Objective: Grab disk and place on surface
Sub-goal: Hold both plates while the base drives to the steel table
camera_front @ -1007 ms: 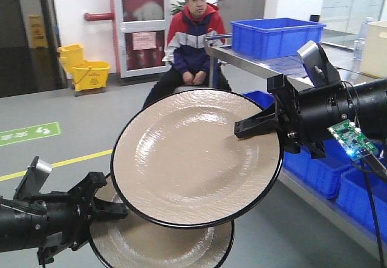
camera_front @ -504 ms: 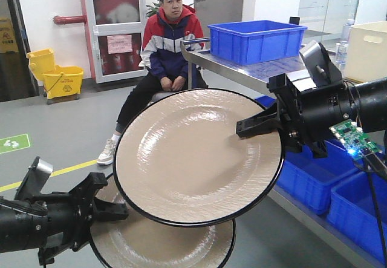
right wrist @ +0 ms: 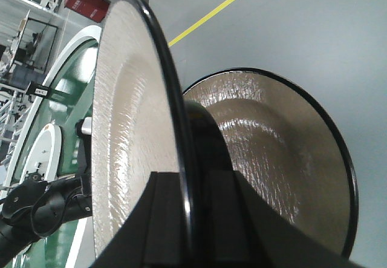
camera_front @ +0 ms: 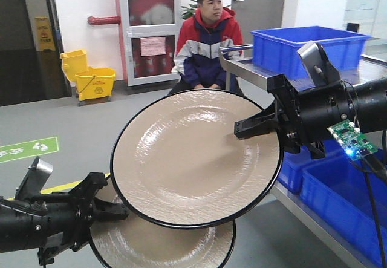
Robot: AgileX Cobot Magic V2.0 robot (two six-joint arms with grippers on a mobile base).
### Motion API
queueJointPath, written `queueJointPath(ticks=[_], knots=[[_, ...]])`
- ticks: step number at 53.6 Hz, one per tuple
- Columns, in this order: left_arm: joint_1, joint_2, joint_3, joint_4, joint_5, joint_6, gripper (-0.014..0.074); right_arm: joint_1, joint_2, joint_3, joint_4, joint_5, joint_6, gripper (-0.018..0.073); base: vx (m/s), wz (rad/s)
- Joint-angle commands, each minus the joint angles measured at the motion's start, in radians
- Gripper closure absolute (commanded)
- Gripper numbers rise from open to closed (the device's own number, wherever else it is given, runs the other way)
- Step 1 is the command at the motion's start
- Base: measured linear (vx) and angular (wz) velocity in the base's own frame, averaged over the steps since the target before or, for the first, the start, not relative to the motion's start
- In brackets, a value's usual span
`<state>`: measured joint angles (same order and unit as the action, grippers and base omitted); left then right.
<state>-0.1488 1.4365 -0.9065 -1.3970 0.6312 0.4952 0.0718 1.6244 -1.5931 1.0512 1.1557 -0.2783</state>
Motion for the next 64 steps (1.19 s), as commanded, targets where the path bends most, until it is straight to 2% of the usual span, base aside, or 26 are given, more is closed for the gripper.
queueJointPath(ticks=[1,17,32,64], knots=[[-0.003,-0.037,-0.036,-0.092,0.020,-0.013,0.0596,-0.003,-0.051,-0.040,0.124,-0.039,0.004,0.0567,0.42,0.21],[-0.003,-0.037,-0.036,-0.092,0.020,-0.013,0.0596,-0.003,-0.051,-0.040,0.124,-0.039,0.004,0.0567,0.44,0.11],[-0.003,-0.037,-0.036,-0.092,0.020,-0.013,0.0596,-0.003,-0.051,-0.040,0.124,-0.039,0.004,0.0567,0.45,-0.18],[-0.003,-0.037,-0.036,-0.092,0.017,-0.012,0.0595,-0.003,-0.051,-0.040,0.124,-0.039,0.004,0.0567,0.44,-0.61]])
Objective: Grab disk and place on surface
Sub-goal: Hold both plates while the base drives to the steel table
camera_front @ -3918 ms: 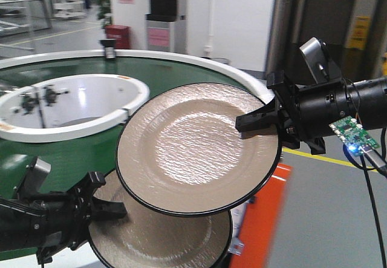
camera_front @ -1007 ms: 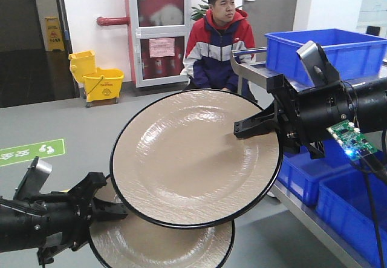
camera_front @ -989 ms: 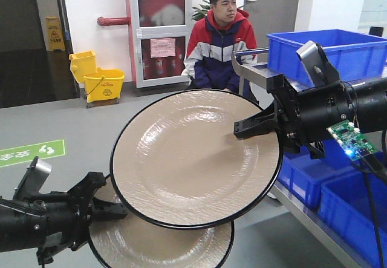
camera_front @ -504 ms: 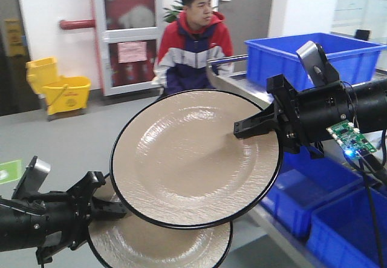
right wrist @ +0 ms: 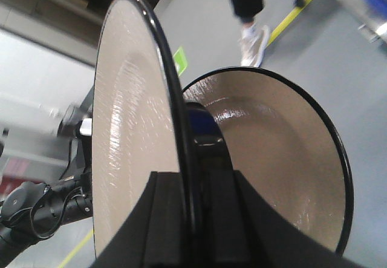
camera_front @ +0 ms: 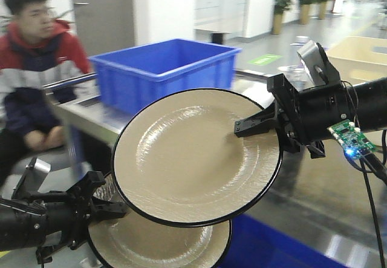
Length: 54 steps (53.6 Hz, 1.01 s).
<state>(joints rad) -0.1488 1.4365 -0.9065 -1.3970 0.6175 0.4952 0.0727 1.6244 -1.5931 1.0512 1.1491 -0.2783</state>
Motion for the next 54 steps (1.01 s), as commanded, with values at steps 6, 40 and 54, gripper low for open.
queueJointPath(ticks=[6,40,54], knots=[[-0.003,-0.037,-0.036,-0.092,0.031,-0.012,0.0595,-0.004,-0.051,-0.040,0.123,-0.032,0.004,0.0567,0.35,-0.73],[-0.003,-0.037,-0.036,-0.092,0.030,-0.012,0.0595,-0.004,-0.051,-0.040,0.125,-0.034,0.004,0.0567,0.26,-0.62],[-0.003,-0.037,-0.036,-0.092,0.030,-0.012,0.0595,-0.004,-0.051,-0.040,0.125,-0.034,0.004,0.0567,0.16,-0.47]])
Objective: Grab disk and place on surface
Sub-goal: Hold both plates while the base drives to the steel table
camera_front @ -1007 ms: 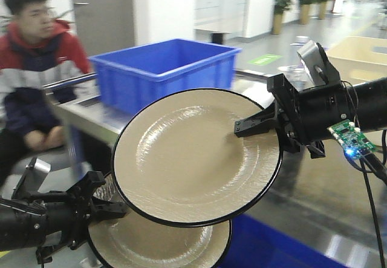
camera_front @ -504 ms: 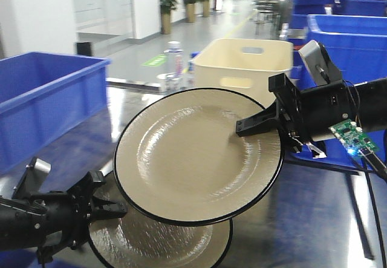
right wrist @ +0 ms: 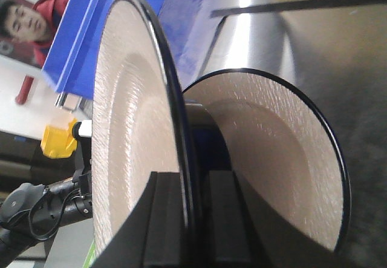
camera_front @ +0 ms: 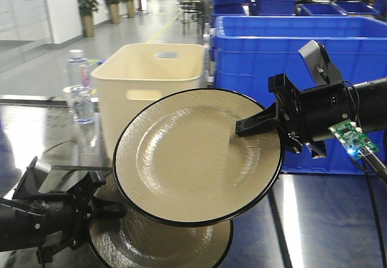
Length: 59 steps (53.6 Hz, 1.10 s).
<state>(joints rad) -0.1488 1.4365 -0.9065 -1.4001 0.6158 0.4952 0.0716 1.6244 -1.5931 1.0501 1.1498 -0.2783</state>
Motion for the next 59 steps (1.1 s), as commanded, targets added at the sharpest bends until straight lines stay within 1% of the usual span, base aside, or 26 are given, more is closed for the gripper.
queueJointPath(ticks=[1,22,59], knots=[[-0.003,-0.037,-0.036,-0.089,0.032,-0.012,0.0595,-0.003,-0.051,-0.040,0.126,-0.034,0.004,0.0567,0.14,-0.42],[-0.003,-0.037,-0.036,-0.089,0.032,-0.012,0.0595,-0.003,-0.051,-0.040,0.126,-0.034,0.004,0.0567,0.09,-0.26],[-0.003,-0.037,-0.036,-0.089,0.033,-0.011,0.0595,-0.003,-0.051,-0.040,0.124,-0.034,0.004,0.0567,0.00,-0.01]])
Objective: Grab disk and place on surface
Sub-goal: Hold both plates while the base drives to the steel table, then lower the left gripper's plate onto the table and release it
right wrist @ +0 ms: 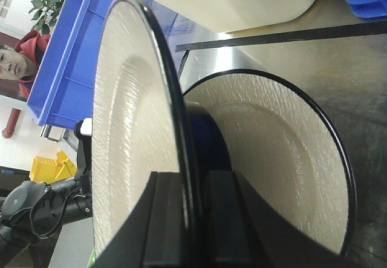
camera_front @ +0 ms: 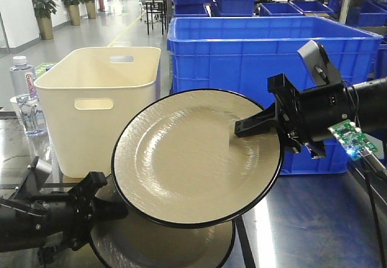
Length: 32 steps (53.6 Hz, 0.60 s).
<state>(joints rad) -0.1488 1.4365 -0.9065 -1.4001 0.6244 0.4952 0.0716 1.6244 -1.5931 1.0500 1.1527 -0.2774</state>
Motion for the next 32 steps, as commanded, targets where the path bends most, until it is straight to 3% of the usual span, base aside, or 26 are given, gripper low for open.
queueJointPath(ticks=[1,15,20,32], knots=[[-0.003,-0.037,-0.036,-0.089,0.024,-0.011,0.0595,-0.003,-0.051,-0.040,0.124,-0.037,0.003,0.0567,0.00,0.00],[-0.003,-0.037,-0.036,-0.087,0.001,-0.011,0.0595,-0.002,-0.051,-0.040,0.129,-0.058,0.003,0.0567,0.00,0.00],[-0.002,-0.030,-0.036,-0.030,-0.039,-0.027,0.0595,-0.002,-0.051,-0.040,0.129,-0.100,0.010,0.0567,0.00,0.00],[-0.002,-0.006,-0.036,0.153,-0.124,-0.181,0.0595,-0.002,-0.051,-0.040,0.122,-0.133,0.045,0.0567,0.00,0.00]])
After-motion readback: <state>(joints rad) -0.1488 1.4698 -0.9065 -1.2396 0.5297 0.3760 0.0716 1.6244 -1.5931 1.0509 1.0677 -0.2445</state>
